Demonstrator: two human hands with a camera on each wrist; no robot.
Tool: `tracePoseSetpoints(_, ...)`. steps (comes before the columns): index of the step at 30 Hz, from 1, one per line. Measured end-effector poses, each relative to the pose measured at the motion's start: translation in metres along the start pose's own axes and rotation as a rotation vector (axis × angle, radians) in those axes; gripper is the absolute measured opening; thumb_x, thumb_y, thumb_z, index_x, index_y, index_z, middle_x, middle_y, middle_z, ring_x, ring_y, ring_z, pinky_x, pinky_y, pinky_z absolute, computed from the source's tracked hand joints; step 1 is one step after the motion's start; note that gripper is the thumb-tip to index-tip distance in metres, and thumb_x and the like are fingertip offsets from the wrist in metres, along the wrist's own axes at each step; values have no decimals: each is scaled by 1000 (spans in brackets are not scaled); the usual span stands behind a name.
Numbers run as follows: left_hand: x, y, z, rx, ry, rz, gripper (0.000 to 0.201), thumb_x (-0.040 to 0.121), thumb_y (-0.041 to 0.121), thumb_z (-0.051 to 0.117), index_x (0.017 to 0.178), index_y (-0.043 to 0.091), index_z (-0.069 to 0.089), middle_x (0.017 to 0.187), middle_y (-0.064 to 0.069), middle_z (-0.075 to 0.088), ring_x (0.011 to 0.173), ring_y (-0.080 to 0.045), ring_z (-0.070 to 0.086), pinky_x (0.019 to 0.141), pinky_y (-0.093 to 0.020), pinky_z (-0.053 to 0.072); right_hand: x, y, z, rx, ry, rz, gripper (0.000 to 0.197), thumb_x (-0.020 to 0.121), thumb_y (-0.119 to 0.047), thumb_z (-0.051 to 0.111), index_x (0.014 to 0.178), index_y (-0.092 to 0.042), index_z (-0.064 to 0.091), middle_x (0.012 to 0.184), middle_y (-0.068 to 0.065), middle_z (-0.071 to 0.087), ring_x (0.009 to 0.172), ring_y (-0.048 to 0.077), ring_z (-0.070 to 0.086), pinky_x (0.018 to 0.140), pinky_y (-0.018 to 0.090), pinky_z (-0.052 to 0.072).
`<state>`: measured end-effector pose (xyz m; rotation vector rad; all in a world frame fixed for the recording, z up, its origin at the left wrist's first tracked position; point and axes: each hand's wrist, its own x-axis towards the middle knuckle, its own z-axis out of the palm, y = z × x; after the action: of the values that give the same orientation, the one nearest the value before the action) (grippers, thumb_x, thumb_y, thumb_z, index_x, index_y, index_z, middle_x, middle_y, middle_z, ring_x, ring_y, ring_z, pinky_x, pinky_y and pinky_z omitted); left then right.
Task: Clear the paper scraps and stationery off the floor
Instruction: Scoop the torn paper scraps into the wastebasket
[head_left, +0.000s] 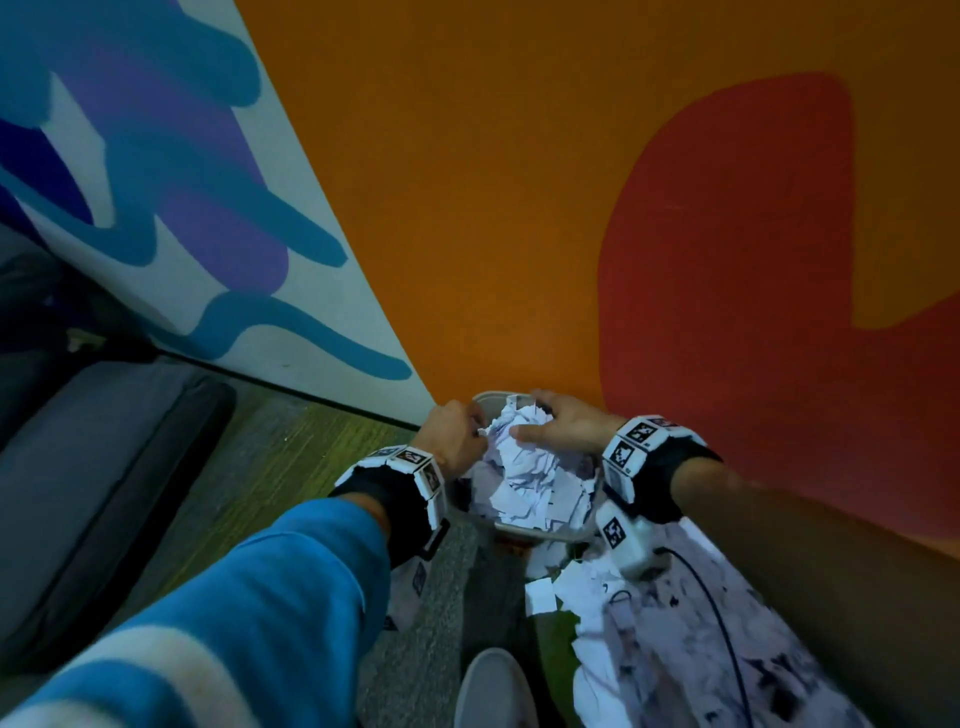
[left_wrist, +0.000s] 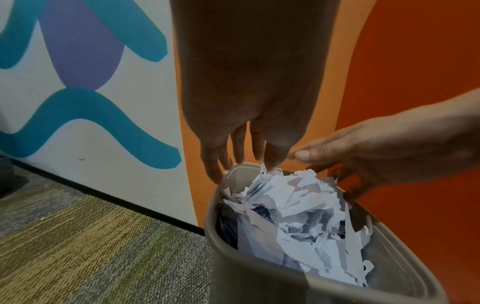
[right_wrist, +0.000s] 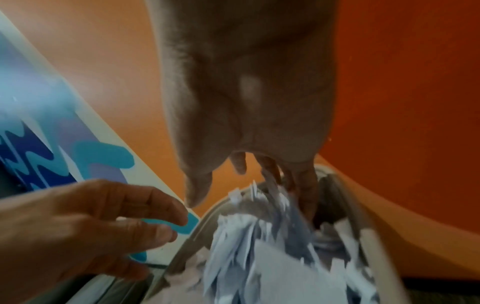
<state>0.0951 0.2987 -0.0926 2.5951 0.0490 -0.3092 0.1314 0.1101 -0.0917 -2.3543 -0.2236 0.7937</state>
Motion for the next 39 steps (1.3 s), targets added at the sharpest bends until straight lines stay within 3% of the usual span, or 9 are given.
tracePoseSetpoints(5,-1,7,4,2,12,157,43,92,25,65,132,12,58,131,-10,63,115,-28,61,97,-38,51,-20,9,-34,-16,2,-10,75,87,-44,70,149,-17,38,142,7,51,125,24,53,105,37,44)
tracePoseSetpoints(10,4,6,29,197,-236,276,75,88,49,68,152,26,37,161,-10,25,144,-31,31,116,-45,31,-36,17,-26,-290,-110,-81,73,78,-37,80,141,-14,49,135,7,58,117,27,58,97,43,51)
tracePoseSetpoints(16,24,-13,64,260,-465,188,67,87,43,72,143,15,48,138,-10,50,130,-34,48,104,-43,43,-3,32,19,-694,-140,-116,52,82,-51,68,116,-12,59,109,7,65,100,29,61,78,37,51)
tracePoseSetpoints(20,32,-17,78,262,-511,170,11,88,25,72,93,18,64,95,-7,63,96,-26,61,80,-32,45,15,38,41,-851,-149,-78,35,89,-43,67,103,-13,56,97,4,59,85,25,56,68,32,42)
tracePoseSetpoints(22,34,-14,80,284,-522,183,15,89,20,70,82,21,57,81,-4,60,80,-25,57,72,-30,41,17,40,44,-882,-138,-77,39,90,-41,67,114,-12,57,100,4,59,83,24,53,68,32,42)
tracePoseSetpoints(25,35,-8,67,256,-545,152,17,86,21,75,91,26,60,92,3,61,87,-18,56,84,-30,43,12,37,34,-813,-152,-83,43,87,-39,70,118,-11,57,113,7,63,88,24,59,68,32,45)
tracePoseSetpoints(30,32,37,15,324,-518,158,68,86,31,77,146,16,48,148,-7,48,126,-27,54,103,-37,47,-25,25,-11,-646,-155,-148,51,84,-34,74,127,-14,55,123,3,60,109,26,58,77,30,44)
tracePoseSetpoints(33,27,69,0,199,-485,200,62,86,28,77,142,15,53,134,-8,61,102,-25,67,79,-39,61,-63,28,-44,-580,-122,-216,54,87,-39,72,135,-22,54,122,0,62,104,19,57,77,28,41)
tracePoseSetpoints(39,-2,156,37,151,-499,464,29,89,27,71,114,14,71,104,-2,73,84,-17,67,62,-21,54,-136,94,-92,-595,-144,-77,57,86,-56,64,135,-28,54,119,-4,62,100,16,56,88,38,50)
